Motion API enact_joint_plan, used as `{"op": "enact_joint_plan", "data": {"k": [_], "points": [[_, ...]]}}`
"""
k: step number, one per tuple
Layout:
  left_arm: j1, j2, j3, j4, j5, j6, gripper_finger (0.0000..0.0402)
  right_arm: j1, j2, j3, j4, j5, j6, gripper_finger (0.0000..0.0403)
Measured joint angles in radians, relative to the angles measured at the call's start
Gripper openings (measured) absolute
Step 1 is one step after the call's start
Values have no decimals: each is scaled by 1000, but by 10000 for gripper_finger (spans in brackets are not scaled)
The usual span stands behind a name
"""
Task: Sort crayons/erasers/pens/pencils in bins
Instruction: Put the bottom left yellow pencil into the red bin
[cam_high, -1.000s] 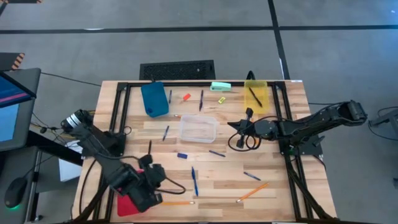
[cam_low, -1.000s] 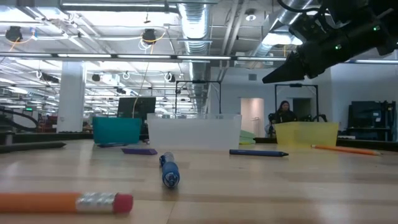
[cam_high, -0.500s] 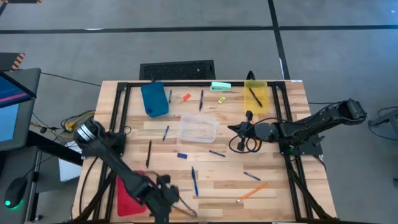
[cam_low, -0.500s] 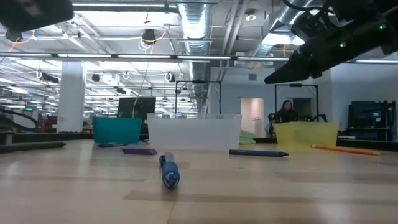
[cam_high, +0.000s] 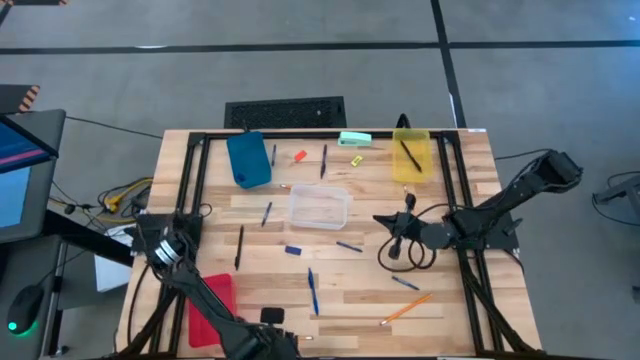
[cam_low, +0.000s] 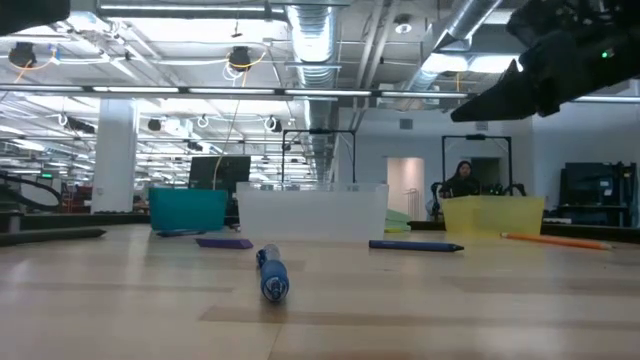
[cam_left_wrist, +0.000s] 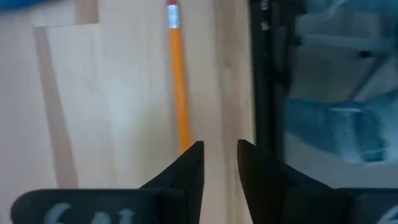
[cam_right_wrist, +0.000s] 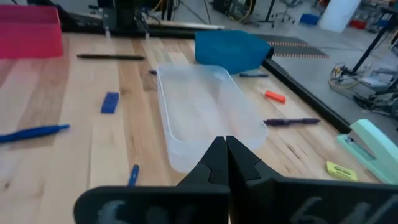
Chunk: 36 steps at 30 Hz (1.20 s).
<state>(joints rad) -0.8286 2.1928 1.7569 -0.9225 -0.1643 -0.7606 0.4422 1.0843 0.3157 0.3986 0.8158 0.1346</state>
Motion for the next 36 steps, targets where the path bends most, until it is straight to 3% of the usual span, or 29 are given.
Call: {"op": "enact_joint_plan", "data": {"k": [14,36], "points": [[8,18,-11,-33,-23,-67,94,96,0,0,-3,82,34,1],[18,18,-45,0,-14,-48,94,94,0,-1,-5,84,30,1]]}}
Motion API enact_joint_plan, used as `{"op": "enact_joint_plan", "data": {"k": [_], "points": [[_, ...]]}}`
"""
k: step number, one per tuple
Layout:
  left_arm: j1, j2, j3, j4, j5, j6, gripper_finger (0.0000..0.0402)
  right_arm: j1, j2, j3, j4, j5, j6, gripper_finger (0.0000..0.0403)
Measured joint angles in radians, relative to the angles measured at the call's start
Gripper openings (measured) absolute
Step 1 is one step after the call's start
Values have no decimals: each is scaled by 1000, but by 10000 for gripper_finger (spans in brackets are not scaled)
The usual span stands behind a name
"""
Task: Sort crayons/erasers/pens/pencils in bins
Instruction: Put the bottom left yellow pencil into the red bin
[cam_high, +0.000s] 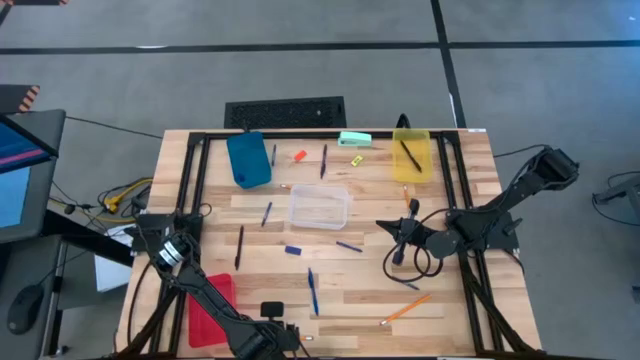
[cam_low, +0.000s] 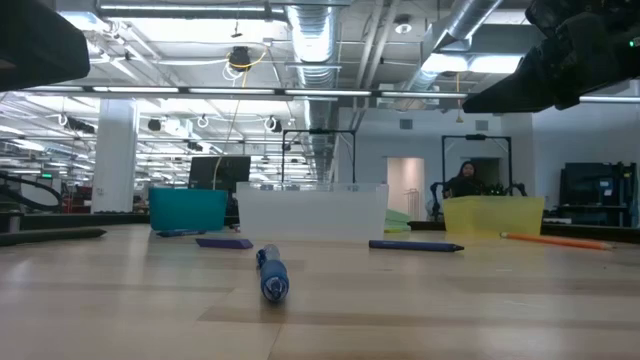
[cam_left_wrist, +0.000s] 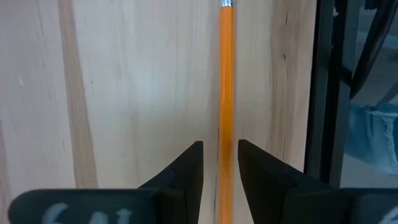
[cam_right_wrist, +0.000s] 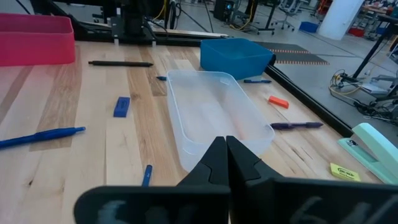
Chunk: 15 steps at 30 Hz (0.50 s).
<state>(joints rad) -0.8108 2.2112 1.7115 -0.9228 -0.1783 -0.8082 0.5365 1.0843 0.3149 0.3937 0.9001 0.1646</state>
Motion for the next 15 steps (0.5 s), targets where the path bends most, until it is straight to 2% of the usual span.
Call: {"op": "enact_joint_plan", "data": {"k": [15], "points": [[6,25,2,6,4,29,93,0,0,0,-11,0,3,1]]}}
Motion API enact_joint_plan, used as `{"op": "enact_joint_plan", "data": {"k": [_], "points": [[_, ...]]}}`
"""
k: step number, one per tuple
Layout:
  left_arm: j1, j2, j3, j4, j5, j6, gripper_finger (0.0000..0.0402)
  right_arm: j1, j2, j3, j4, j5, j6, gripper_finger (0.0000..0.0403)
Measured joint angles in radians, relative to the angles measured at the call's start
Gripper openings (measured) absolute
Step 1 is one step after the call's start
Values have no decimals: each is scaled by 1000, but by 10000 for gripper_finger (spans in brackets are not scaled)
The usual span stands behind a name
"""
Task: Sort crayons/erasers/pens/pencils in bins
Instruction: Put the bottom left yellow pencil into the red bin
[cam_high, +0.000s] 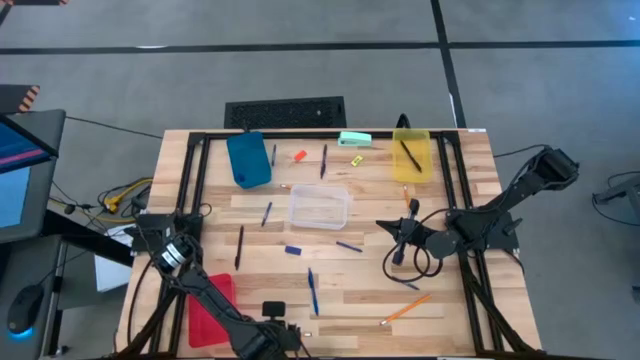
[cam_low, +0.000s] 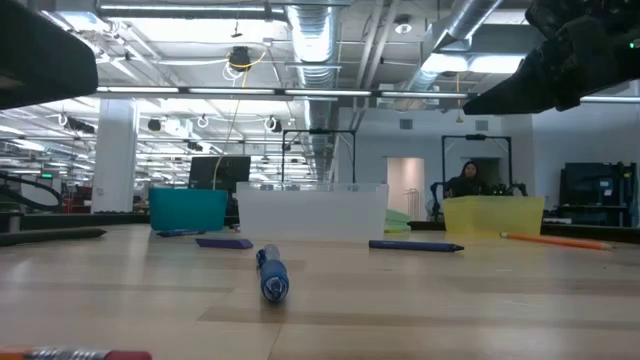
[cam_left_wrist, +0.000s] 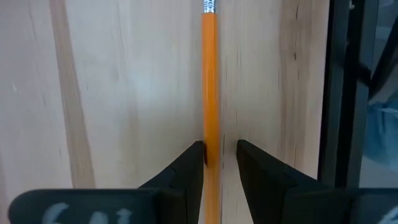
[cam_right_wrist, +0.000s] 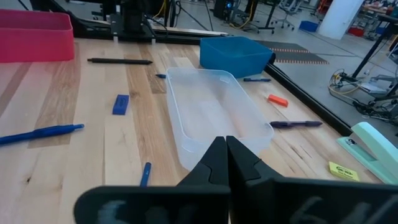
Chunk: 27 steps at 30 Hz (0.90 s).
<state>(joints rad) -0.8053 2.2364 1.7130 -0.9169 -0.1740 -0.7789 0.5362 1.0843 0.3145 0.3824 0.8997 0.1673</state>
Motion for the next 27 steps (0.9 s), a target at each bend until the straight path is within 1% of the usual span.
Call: {"op": "enact_joint_plan", "data": {"k": [9,11,14,17,19,27], "points": [[15,2,-6,-1,13,10,89,0,0,0,-5,0,0,1],[20,2,-12,1,28,10,76,0,0,0,-5,-1,0,1],[28,-1,-32,20,55,15,46,0,0,0,-5,-1,0,1],[32,-1,-43,29,64,16,19,0,0,0,-5,-1,0,1],[33,0,-44,26,63,21,9,0,0,0,-6,-1,0,1],[40,-14,-46,16,67,70,8,0,0,0,-7,-1,0,1]]}}
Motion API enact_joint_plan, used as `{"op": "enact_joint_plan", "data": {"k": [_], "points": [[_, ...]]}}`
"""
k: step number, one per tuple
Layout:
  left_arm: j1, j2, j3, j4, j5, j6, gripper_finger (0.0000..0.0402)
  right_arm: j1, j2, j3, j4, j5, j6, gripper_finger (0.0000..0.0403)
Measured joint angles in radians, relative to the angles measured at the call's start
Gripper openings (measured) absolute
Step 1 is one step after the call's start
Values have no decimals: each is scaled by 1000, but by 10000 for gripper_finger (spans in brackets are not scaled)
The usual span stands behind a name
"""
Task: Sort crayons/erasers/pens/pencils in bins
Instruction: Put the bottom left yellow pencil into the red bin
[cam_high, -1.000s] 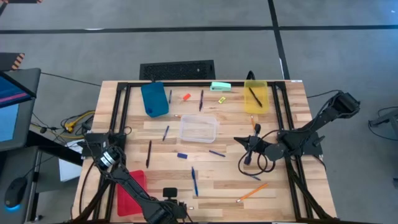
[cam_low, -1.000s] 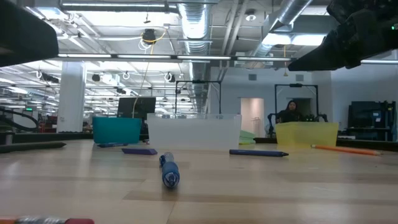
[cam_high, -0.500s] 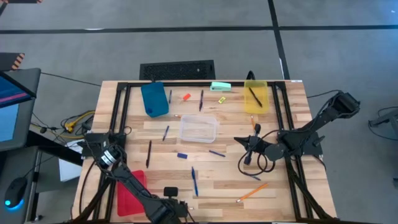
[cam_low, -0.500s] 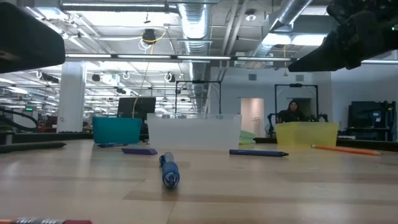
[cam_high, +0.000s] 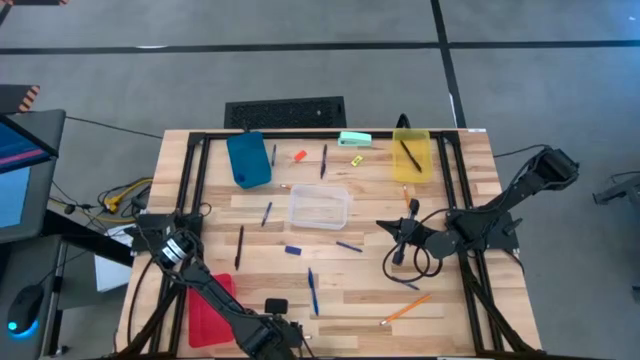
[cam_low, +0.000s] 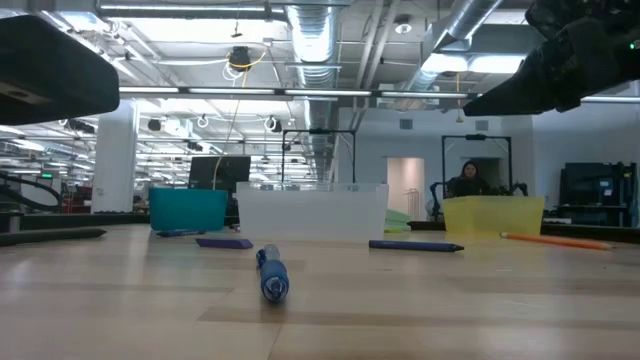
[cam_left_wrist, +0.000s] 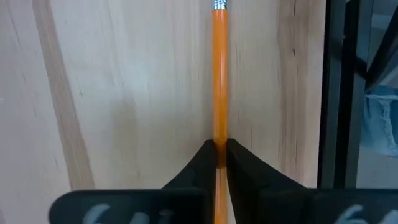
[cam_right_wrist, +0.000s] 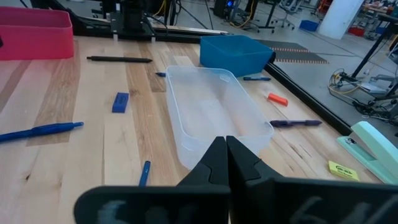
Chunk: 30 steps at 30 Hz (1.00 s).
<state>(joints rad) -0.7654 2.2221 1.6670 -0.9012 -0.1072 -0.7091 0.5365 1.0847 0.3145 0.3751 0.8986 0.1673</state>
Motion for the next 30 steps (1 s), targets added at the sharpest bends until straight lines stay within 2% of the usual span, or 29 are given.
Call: {"op": "enact_joint_plan", "data": {"k": [14,21,30], "points": [[26,-24,-6,-104,-56,25,5,0,0,0,-4,-3,0,1],[26,-25,33,-203,-66,26,4,0,0,0,-4,-3,0,1],[26,-28,126,-354,-140,34,3,0,0,0,-4,-3,0,1]]}}
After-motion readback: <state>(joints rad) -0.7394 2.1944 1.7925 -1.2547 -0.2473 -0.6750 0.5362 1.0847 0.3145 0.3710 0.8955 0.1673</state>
